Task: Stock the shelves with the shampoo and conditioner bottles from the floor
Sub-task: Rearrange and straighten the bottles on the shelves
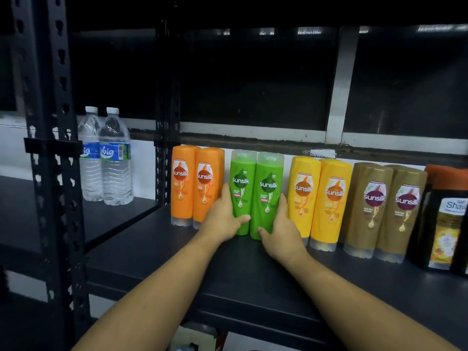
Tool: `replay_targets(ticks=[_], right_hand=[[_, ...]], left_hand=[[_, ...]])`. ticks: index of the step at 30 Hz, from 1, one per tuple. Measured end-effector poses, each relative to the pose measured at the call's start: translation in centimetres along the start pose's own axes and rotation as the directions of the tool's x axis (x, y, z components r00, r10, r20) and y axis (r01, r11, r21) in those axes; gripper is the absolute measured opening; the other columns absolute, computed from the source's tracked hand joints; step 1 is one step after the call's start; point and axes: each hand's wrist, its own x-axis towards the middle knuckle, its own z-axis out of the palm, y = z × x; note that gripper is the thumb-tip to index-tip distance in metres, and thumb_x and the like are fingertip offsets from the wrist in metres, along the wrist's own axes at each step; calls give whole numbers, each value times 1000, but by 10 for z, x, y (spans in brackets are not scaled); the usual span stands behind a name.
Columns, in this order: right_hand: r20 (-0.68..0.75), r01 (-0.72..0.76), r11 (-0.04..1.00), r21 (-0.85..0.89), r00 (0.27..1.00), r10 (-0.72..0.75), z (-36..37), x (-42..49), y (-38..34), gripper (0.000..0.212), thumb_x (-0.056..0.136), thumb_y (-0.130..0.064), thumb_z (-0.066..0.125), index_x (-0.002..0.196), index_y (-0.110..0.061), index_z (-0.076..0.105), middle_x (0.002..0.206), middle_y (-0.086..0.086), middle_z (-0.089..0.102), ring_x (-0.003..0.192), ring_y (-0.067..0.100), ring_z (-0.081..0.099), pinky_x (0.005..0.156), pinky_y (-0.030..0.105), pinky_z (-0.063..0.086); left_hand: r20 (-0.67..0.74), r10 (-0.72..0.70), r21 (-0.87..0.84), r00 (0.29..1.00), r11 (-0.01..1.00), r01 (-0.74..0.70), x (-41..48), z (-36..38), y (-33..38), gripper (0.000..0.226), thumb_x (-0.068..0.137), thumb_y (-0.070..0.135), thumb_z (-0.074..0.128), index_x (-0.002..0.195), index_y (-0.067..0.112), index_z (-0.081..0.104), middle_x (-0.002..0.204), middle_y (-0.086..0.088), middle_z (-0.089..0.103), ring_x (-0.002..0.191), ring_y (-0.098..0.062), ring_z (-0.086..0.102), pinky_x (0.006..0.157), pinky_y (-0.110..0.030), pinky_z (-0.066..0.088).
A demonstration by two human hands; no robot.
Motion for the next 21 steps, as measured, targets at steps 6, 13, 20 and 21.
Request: replay_targets(ticks=[6, 13, 20, 21], right_hand=[[-24, 23, 999, -31, 999, -24, 4, 8, 11, 105, 88, -14, 72, 159, -26, -5, 137, 11, 60, 115, 34, 64, 96, 43, 53], [-46, 28, 998, -48, 998, -30, 7, 12, 13, 105, 88, -13, 72, 159, -24, -5, 138, 12, 59, 115, 34, 63, 95, 42, 53], [-48, 27, 997, -68, 998, -30, 9, 14, 17, 96, 89, -16, 72, 158, -22, 5, 132, 12, 62, 111, 35, 64, 92, 43, 54], [-47, 31, 997, -74, 998, -34, 9, 14, 17, 95, 89, -17, 72, 158, -21, 6, 130, 12, 63, 110, 35, 64, 90, 43, 54]], left_hand=[[-20, 30, 21, 999, 999, -30, 6, 6, -10, 83, 84, 18, 83, 146, 24, 28, 137, -2, 62, 124, -23, 61, 103, -42, 50], [-21, 71, 2, 997, 997, -71, 8, 7, -13, 81, 85, 13, 81, 146, 22, 29, 139, -2, 61, 124, -22, 61, 96, -28, 45], [-26, 83, -8, 996, 997, -83, 7, 8, -15, 81, 85, 14, 81, 147, 23, 29, 140, 0, 60, 126, -21, 59, 97, -27, 44], [-26, 81, -9, 996, 997, -82, 7, 8, -15, 81, 86, 14, 81, 147, 23, 29, 140, 0, 60, 126, -21, 59, 97, -27, 44]])
